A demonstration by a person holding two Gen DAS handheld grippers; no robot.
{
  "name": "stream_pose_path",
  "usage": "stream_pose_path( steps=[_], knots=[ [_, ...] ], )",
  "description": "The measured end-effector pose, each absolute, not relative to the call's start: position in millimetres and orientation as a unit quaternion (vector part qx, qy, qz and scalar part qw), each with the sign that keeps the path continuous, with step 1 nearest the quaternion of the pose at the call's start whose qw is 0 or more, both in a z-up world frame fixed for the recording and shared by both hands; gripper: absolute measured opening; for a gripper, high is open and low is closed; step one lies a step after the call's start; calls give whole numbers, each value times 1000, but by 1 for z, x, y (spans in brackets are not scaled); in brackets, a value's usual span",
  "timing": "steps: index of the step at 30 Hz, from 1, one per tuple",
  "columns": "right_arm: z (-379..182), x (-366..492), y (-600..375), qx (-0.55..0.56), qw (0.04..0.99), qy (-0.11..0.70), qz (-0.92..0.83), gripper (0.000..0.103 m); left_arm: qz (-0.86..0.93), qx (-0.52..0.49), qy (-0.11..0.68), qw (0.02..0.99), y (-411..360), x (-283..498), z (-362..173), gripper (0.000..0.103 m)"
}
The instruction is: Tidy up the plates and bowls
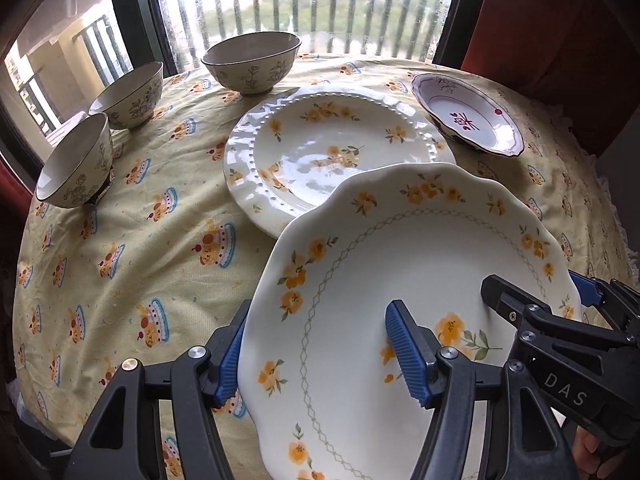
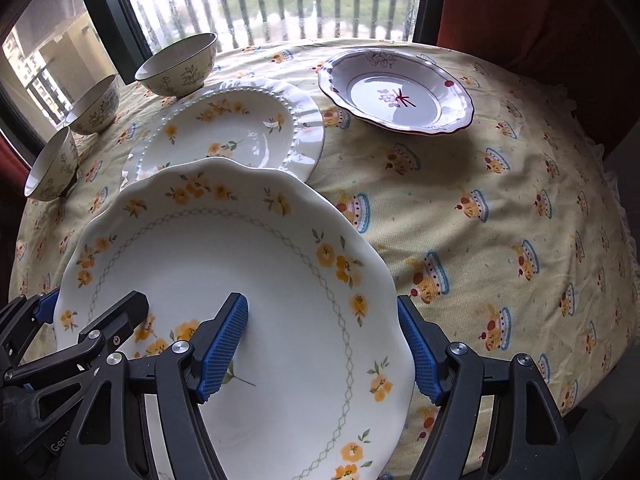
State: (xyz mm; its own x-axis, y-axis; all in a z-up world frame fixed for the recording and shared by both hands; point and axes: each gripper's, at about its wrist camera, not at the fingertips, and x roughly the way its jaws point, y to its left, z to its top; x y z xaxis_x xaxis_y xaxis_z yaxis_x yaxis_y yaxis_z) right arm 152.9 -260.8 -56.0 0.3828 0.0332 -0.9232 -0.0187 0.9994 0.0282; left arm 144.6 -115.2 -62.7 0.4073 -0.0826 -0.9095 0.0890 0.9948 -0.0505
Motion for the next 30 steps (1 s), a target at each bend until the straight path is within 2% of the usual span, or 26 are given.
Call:
stream_pose_path(
  steps=[18,30],
  knots=[
    [-80,159,-372,17,822,569,-24,78,-88,6,558,825,-223,162,-88,66],
    [-103,174,-403,55,796,603,-25,78,-57,-2,569,820,-245,176,-105,65]
  ],
)
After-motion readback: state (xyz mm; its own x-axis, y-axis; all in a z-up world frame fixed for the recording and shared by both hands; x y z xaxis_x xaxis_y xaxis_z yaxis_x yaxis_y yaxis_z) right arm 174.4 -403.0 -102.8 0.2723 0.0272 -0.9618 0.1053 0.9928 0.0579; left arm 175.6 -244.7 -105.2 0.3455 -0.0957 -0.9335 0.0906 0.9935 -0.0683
